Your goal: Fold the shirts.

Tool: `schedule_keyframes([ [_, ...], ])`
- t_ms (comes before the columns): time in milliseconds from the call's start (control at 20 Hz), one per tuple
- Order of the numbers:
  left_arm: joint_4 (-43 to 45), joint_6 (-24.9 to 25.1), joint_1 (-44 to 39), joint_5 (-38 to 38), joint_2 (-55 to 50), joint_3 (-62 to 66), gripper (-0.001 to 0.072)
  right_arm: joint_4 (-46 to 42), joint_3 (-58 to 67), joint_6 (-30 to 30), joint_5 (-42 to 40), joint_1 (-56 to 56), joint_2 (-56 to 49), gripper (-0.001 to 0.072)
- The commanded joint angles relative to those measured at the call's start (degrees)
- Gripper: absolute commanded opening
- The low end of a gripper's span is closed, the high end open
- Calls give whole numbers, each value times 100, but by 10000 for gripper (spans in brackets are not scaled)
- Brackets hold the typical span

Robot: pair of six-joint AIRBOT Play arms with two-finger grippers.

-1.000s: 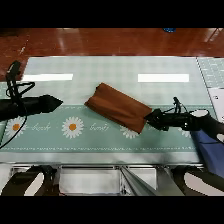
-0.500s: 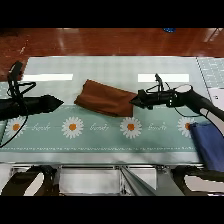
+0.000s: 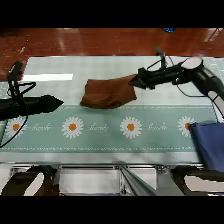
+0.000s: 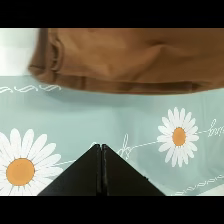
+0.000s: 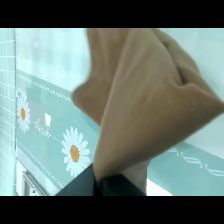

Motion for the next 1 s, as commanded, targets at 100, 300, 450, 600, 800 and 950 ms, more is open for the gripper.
schedule_keyframes([
  [100, 2, 2, 2, -4, -4, 0, 18, -1309, 1910, 1167, 1003, -769, 247, 17],
  [300, 4, 68, 2, -2, -4, 0, 18, -1360, 2559, 1458, 1672, -1987, 750, 17],
  [450, 2, 63, 2, 4, -4, 0, 19, -1362, 2647, 1569, 2015, -2964, 1209, 17],
  [600, -2, 42, 2, 127, -4, 0, 19, -1364, 2647, 1637, 2653, -4006, 1467, 17],
  [800, 0, 46, 2, 157, -4, 0, 19, -1821, 2647, 1676, 3779, -5219, 1670, 18],
  [950, 0, 46, 2, 302, -4, 0, 19, -2660, 2389, 1707, 4052, -5862, 2028, 18],
])
